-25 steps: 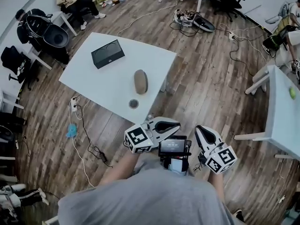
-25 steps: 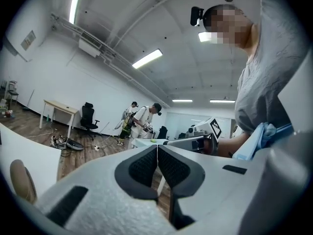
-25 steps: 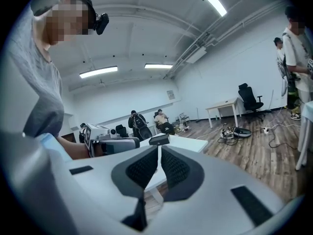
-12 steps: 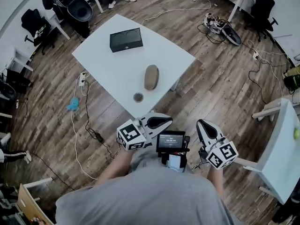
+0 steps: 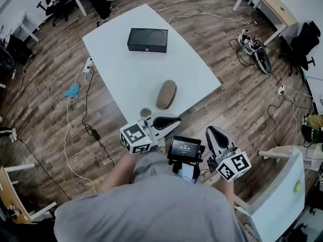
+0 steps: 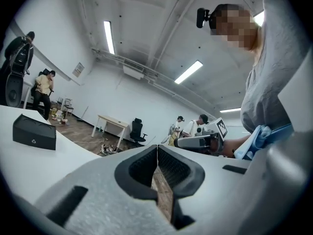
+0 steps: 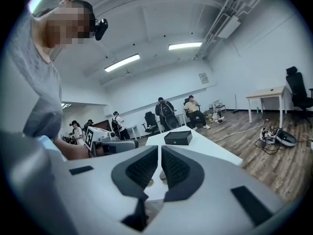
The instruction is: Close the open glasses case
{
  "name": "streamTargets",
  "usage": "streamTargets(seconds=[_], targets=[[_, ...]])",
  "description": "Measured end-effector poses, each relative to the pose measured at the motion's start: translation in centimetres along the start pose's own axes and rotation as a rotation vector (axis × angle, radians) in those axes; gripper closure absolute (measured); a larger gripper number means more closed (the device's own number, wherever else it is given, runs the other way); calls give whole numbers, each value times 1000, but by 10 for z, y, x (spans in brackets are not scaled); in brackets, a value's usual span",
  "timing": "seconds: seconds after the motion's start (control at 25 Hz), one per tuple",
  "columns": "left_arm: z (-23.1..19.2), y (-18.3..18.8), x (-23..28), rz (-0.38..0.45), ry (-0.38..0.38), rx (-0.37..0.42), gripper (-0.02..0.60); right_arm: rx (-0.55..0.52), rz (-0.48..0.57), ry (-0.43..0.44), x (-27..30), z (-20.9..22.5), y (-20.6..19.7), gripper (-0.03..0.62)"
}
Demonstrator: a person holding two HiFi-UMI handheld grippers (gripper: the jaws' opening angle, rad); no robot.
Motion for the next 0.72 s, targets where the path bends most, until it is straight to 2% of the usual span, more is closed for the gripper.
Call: streamTargets(seconds=[0.16,0.28,0.48,0.6,0.72], targets=[[-38,2,-18,16,59,-28,561,-29,-23,24,41,17,18,559],[-61,-1,-31,7,136,-35,561,-63,-23,62,63,24,34,559],[-83,-3,-47,-7,290,-18,561,-162,-98,190,98,33,45,559],[-88,0,-61,41,387,-60,561,-201,-116,282,114,34,54,559],[-86,-9,-71,74,466,-135,561,-262,-148,369,127,34,56,559]])
Point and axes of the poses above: the fingertips, and each gripper's own axes: x forward along the fingers, z to its right, y out of its top, the point moved 1 cm from there along -x, backward along the fingers, and after that the axes turned 5 degrees about -z, right-handed, at the moved point
